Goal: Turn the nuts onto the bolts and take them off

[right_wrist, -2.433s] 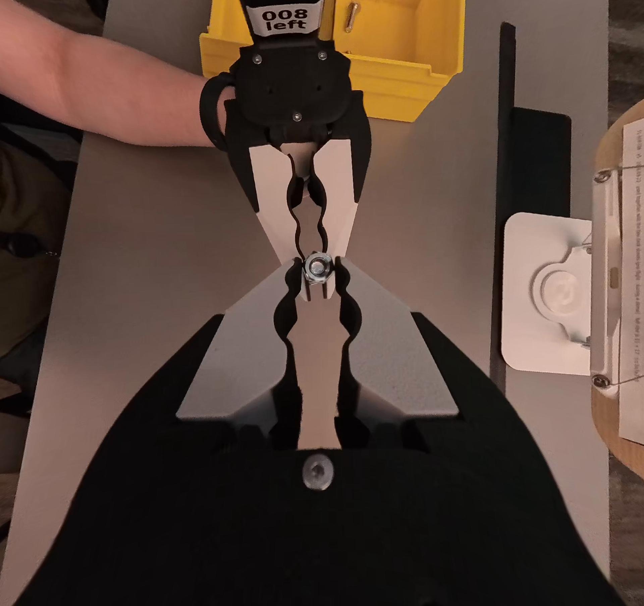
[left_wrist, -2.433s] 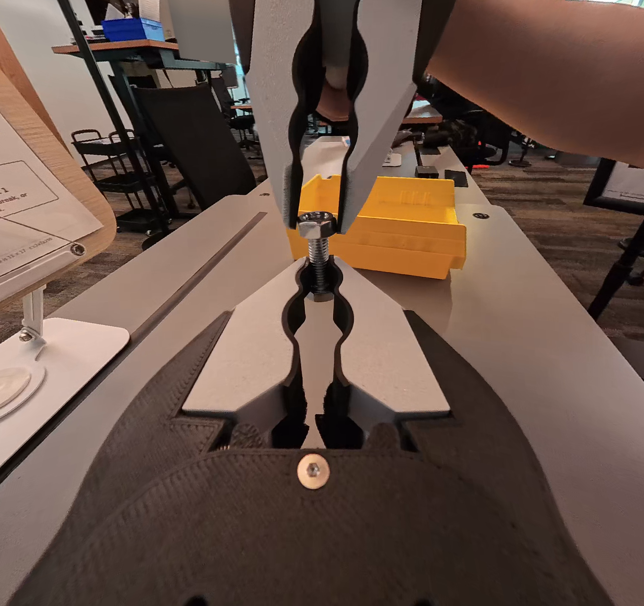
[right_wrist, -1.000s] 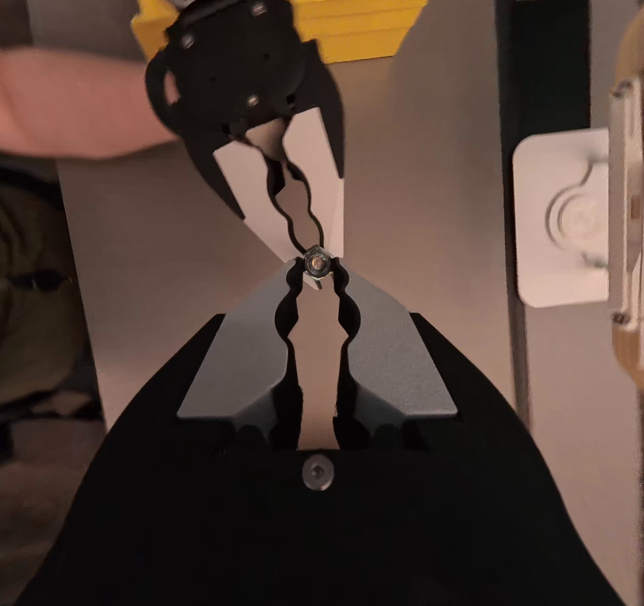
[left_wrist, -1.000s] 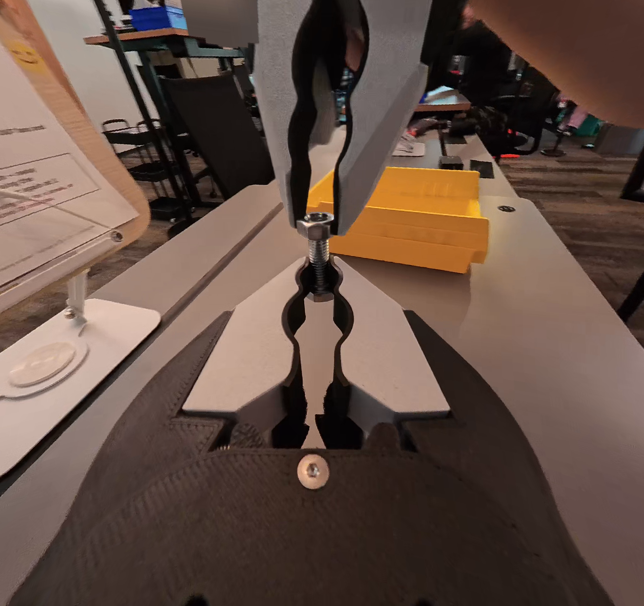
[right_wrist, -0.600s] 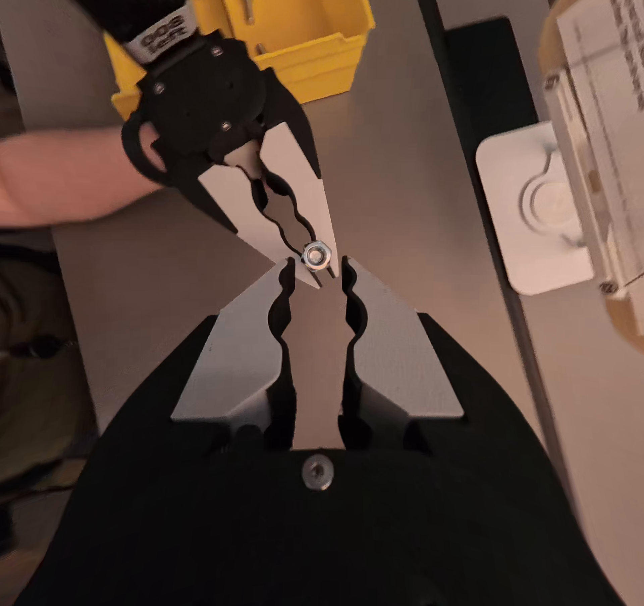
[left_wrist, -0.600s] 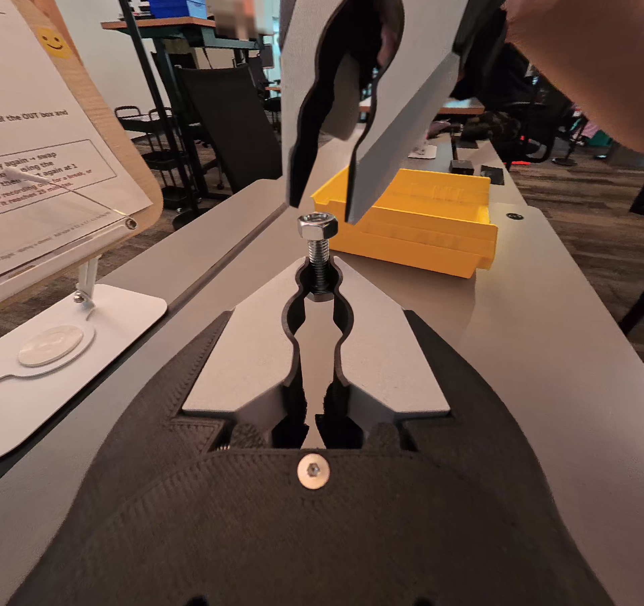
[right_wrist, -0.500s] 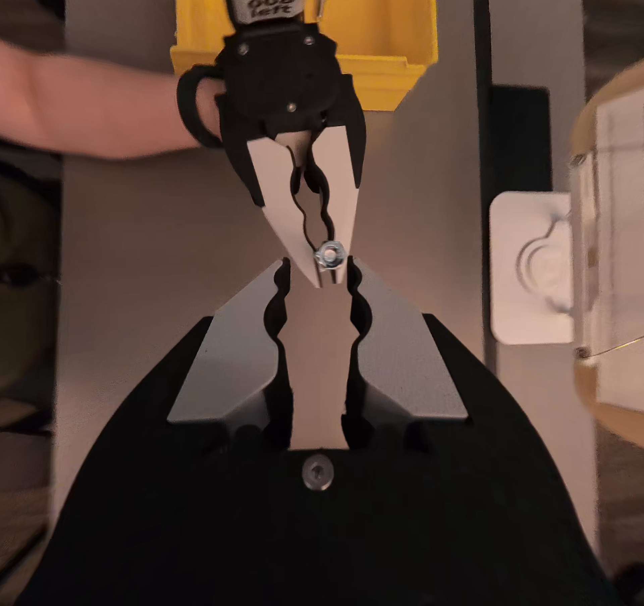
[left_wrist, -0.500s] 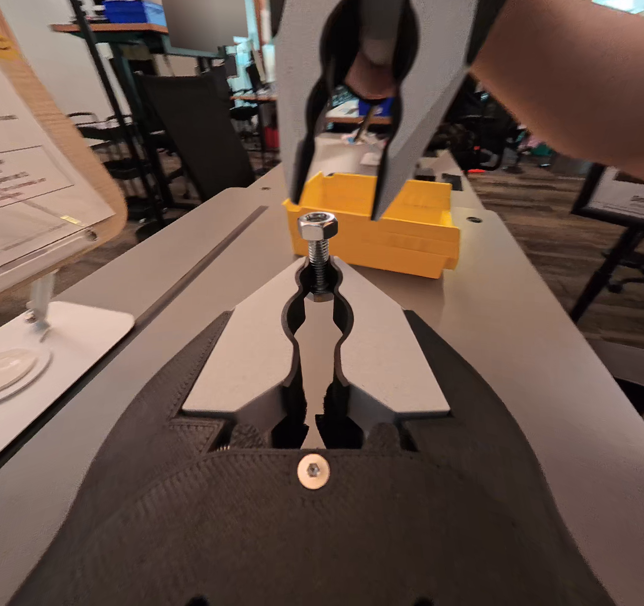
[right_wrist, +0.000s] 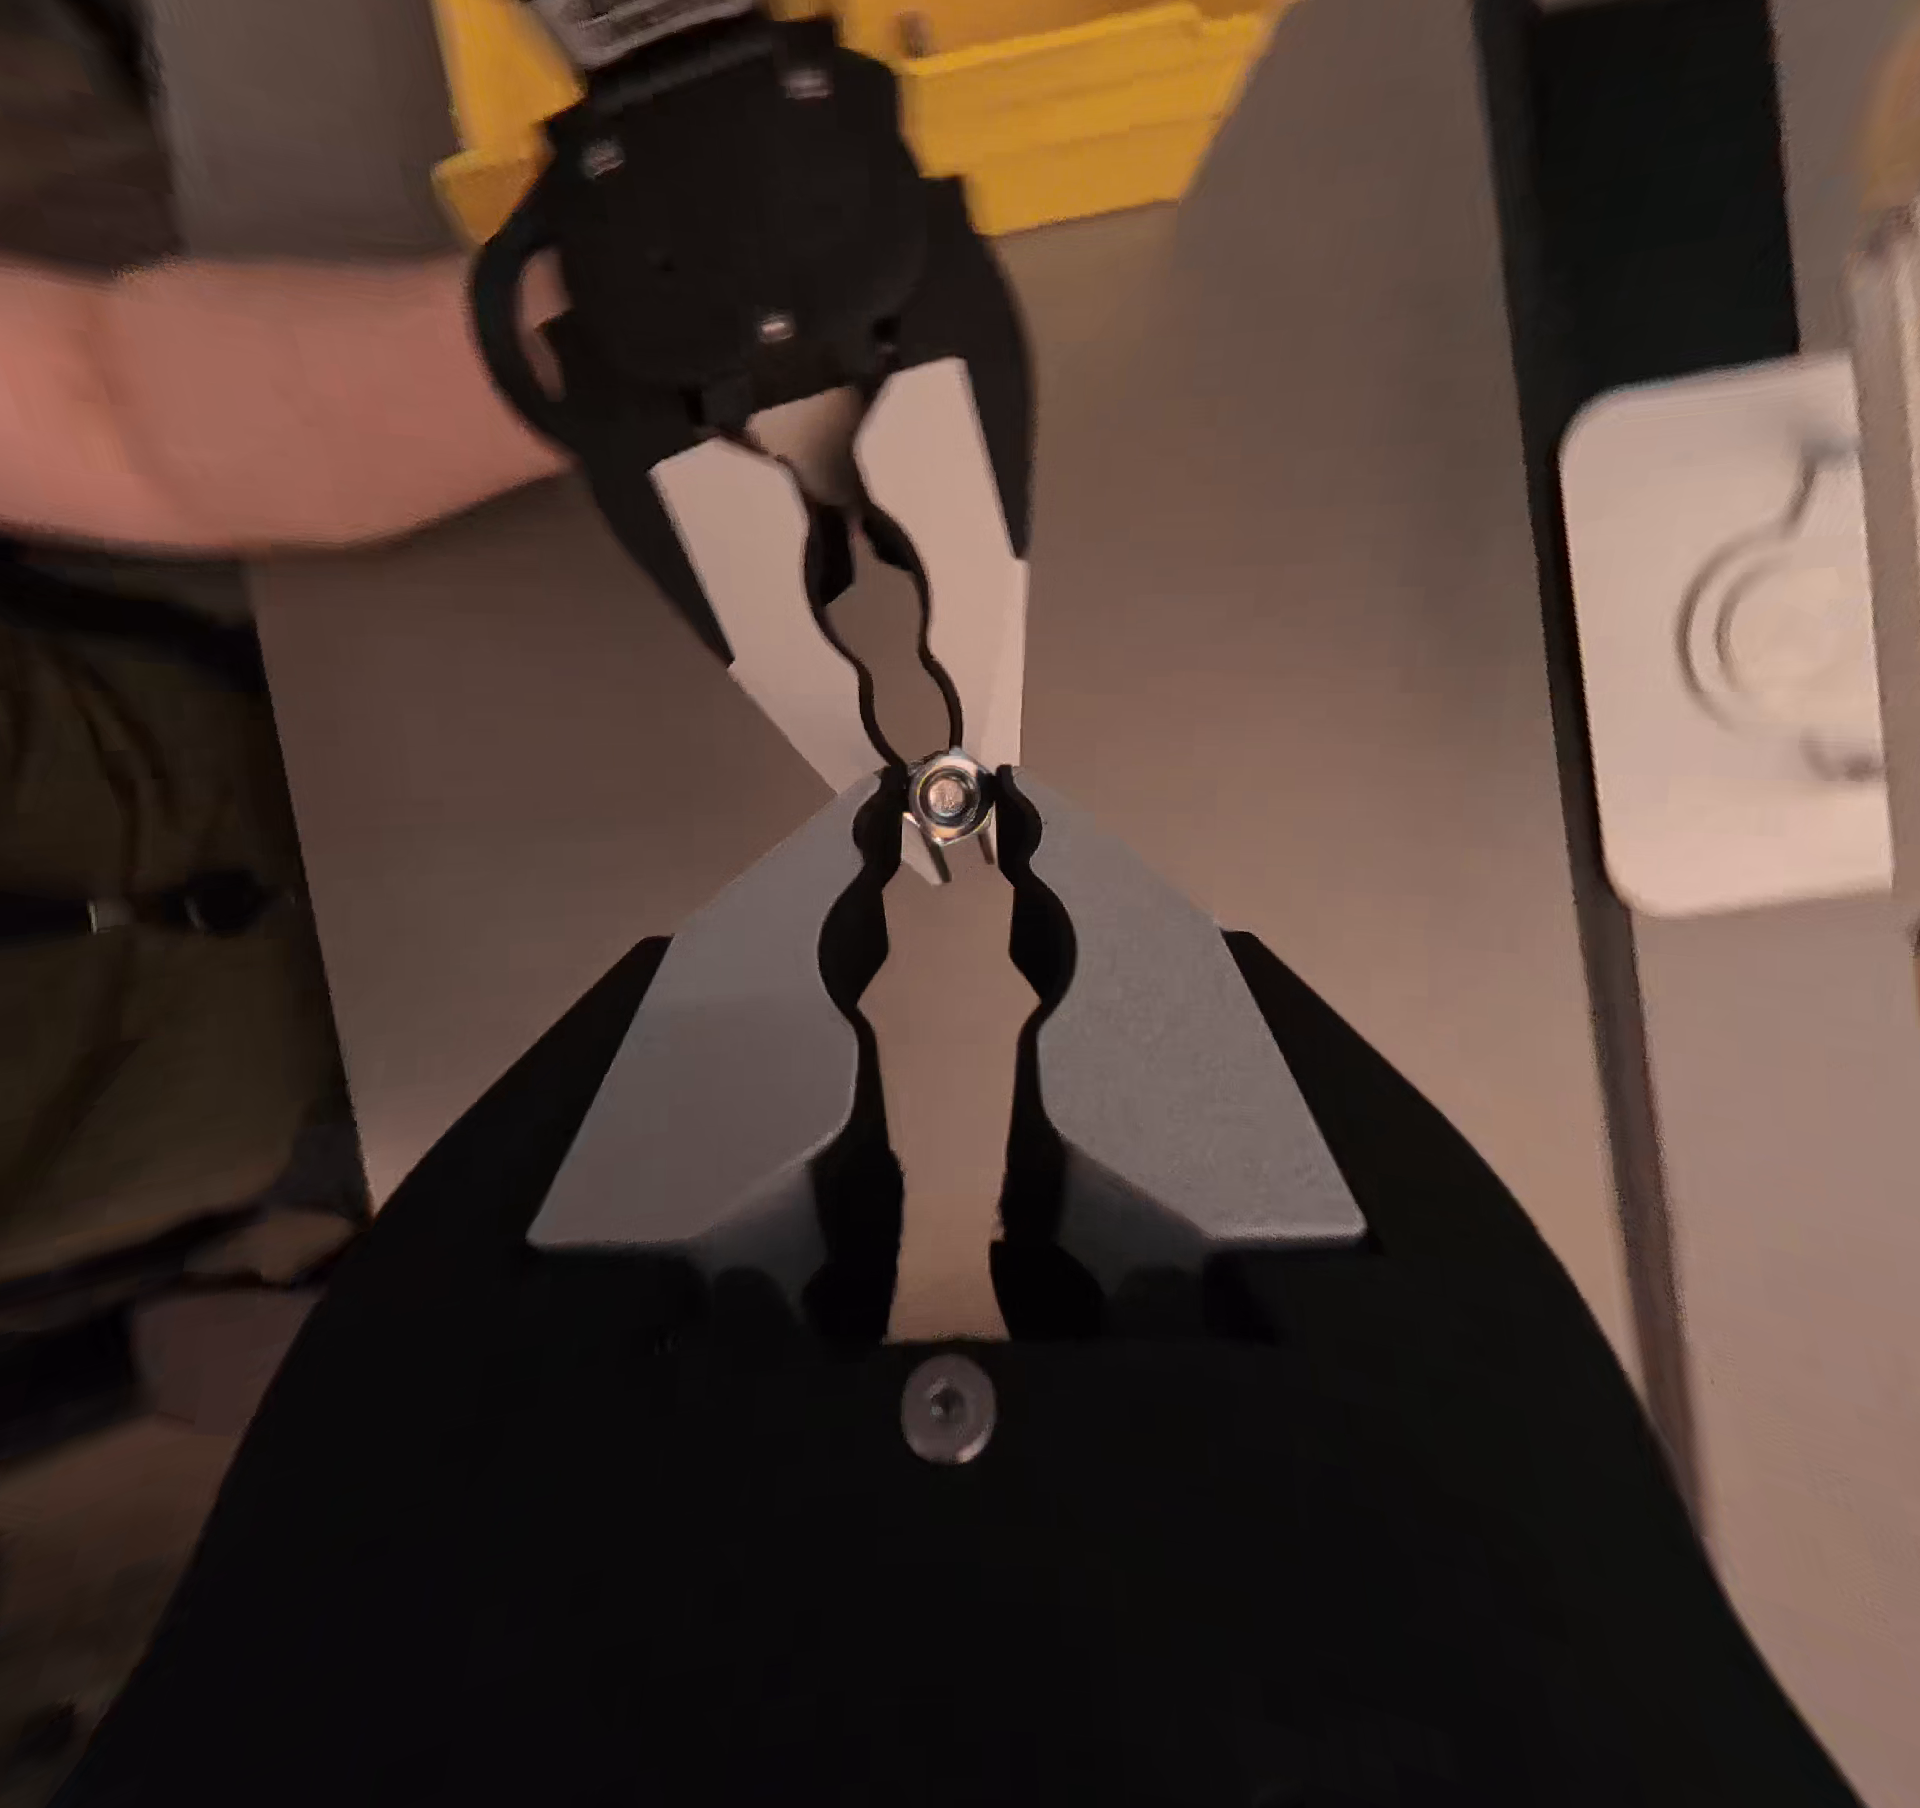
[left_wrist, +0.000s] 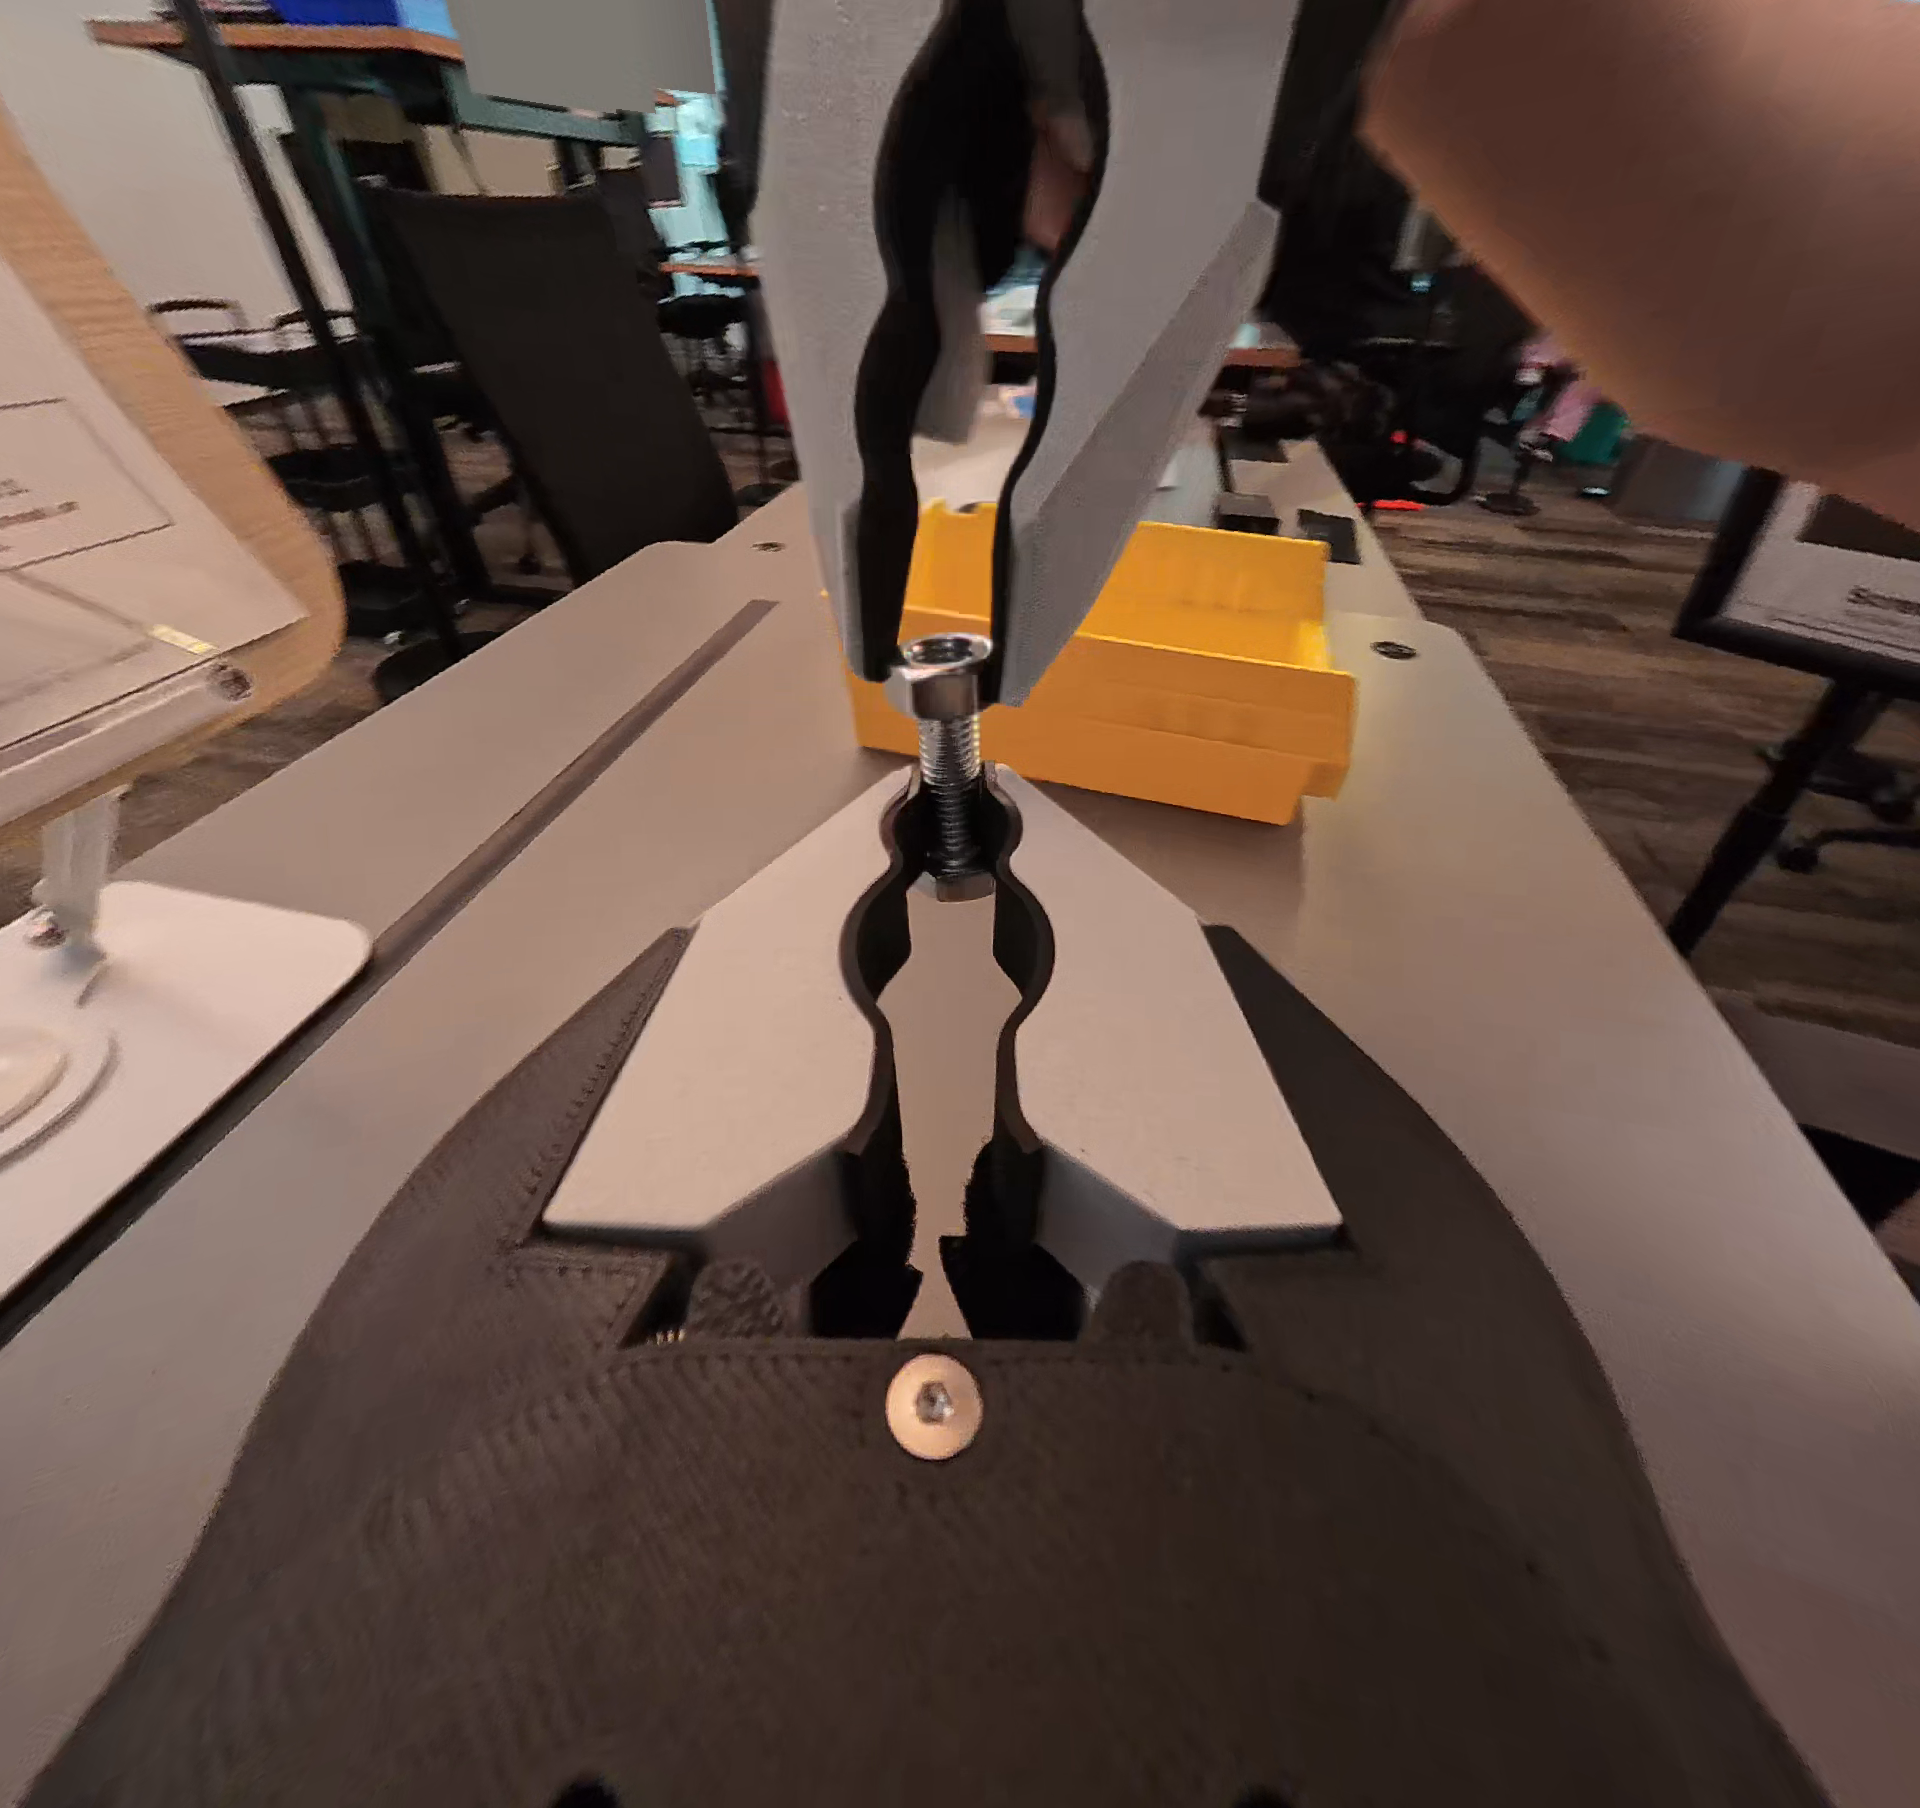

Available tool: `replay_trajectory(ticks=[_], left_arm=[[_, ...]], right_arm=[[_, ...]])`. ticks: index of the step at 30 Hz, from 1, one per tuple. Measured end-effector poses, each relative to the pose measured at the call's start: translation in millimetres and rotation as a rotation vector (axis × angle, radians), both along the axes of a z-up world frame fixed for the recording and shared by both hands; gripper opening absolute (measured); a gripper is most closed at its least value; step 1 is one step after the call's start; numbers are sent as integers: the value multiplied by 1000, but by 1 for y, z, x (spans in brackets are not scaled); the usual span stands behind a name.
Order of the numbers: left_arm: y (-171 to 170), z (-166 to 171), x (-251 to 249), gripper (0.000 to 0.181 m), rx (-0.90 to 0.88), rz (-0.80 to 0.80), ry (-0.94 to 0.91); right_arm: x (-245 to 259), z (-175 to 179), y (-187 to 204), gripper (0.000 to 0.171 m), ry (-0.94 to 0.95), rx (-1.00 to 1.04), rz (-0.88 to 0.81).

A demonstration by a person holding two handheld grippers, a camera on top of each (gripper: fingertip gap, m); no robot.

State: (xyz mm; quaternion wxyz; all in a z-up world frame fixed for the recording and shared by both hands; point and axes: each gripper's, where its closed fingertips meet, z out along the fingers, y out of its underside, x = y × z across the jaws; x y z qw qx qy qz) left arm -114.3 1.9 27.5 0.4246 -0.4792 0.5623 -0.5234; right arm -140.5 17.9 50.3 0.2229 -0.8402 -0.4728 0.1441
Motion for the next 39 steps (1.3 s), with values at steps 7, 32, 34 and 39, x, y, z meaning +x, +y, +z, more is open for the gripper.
replay_trajectory(ticks=[7,32,34,39], left_arm=[[19,-1,2,7,-20,121,13],[1,7,3,7,-7,47,-6],[0,10,2,7,-31,28,-19],[-6,16,-5,7,-46,-24,-41]], right_arm=[[-4,0,17,27,80,41,-266],[4,3,-2,17,40,8,-185],[1,8,-4,26,47,46,-121],[-4,24,-15,28,42,170,145]])
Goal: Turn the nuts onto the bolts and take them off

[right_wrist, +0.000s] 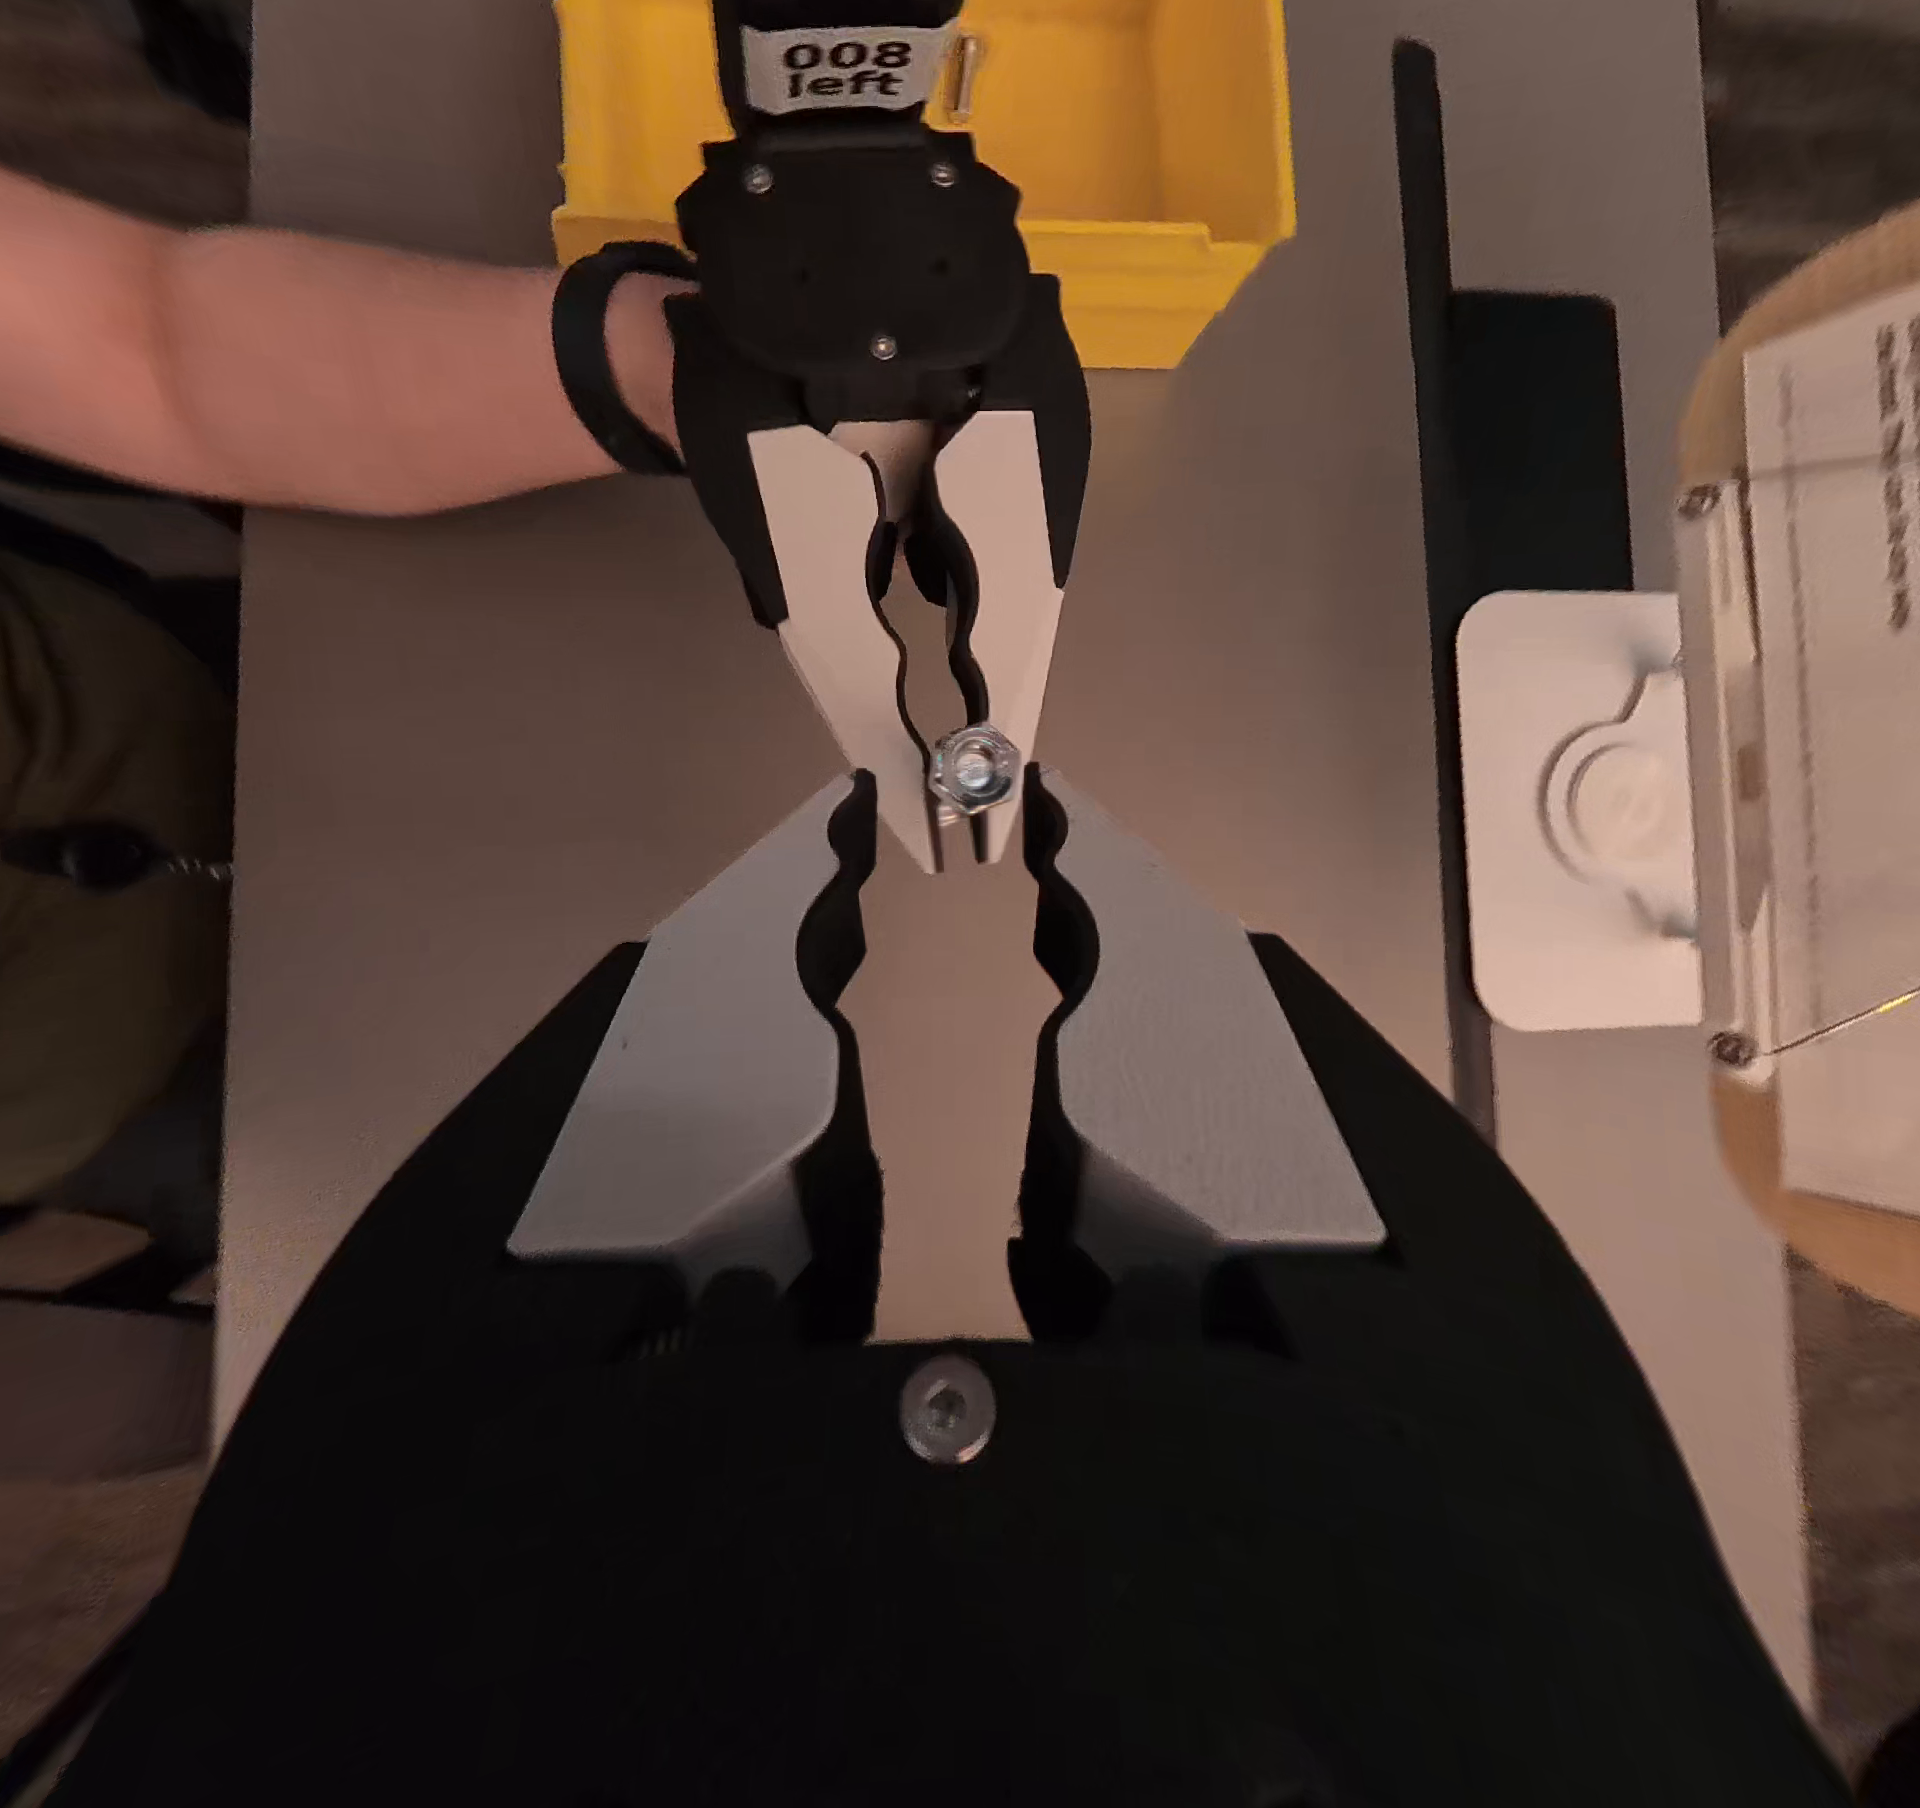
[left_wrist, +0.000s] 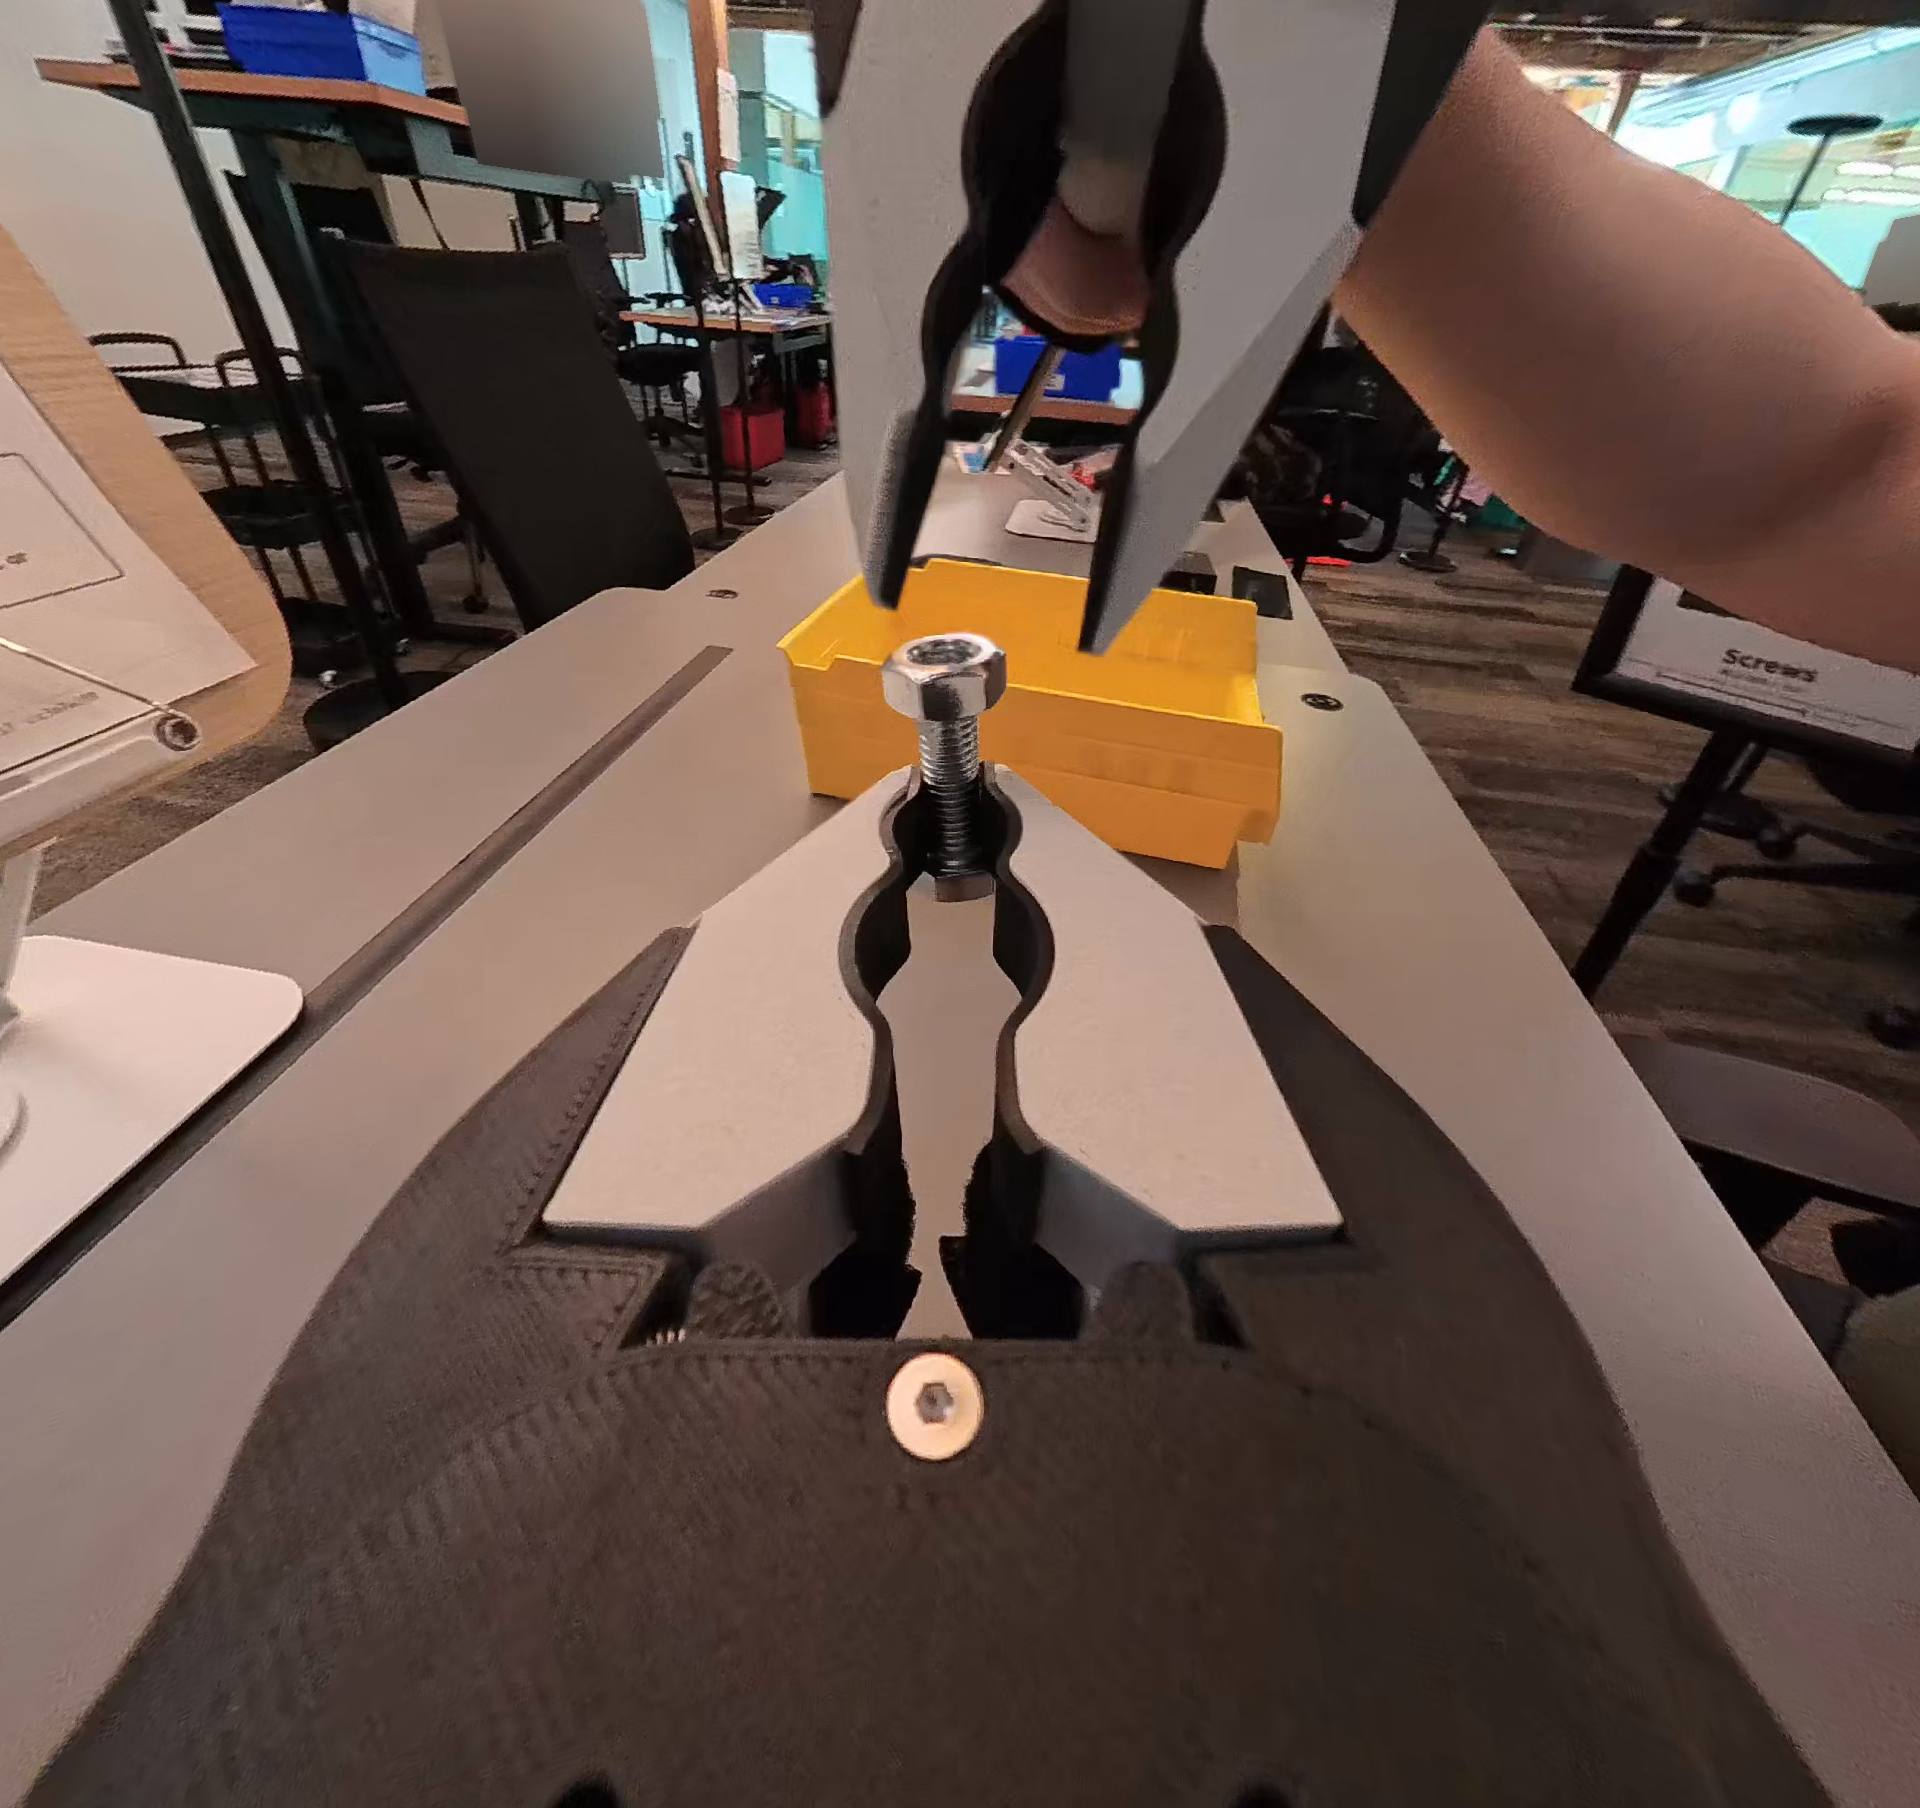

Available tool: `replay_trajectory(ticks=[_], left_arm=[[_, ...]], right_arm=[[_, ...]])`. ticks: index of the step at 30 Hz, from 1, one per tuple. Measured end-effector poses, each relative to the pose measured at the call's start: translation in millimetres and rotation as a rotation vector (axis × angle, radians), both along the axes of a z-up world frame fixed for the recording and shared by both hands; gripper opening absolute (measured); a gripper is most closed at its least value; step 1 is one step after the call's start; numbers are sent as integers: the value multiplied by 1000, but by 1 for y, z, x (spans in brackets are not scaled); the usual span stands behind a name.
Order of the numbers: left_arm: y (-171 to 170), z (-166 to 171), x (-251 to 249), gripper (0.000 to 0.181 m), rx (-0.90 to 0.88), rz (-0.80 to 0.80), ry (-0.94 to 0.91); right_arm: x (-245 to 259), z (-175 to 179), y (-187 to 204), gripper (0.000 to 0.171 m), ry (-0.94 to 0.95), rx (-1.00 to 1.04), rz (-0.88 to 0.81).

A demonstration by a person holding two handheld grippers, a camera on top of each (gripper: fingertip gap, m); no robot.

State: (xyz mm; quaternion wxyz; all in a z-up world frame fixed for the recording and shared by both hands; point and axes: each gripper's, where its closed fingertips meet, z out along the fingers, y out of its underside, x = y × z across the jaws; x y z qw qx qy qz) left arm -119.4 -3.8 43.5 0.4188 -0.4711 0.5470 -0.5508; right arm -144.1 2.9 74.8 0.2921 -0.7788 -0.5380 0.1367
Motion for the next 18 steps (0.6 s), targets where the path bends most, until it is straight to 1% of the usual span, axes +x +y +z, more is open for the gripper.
replay_trajectory(ticks=[2,4,6,8,10,12,16,18], left_arm=[[-5,1,-1,7,2,-32,-7],[-11,3,-2,7,5,-64,-17],[-14,3,-2,7,14,-78,-19],[-15,2,-1,7,25,-79,-9],[-16,1,-1,7,29,-80,-5],[-10,-1,0,7,29,-45,4],[11,-8,5,7,21,80,44],[20,-10,7,7,22,141,56]], right_arm=[[-2,3,-2,25,0,-6,53],[-4,4,-1,25,5,-30,70],[-1,-3,-5,23,-34,-82,97],[-1,-5,-9,19,-34,-122,109],[-1,-6,-9,18,-26,-150,95],[1,-8,-3,18,-17,-183,18],[7,-16,16,18,-10,-209,-261],[7,-17,24,18,26,-199,-397]])
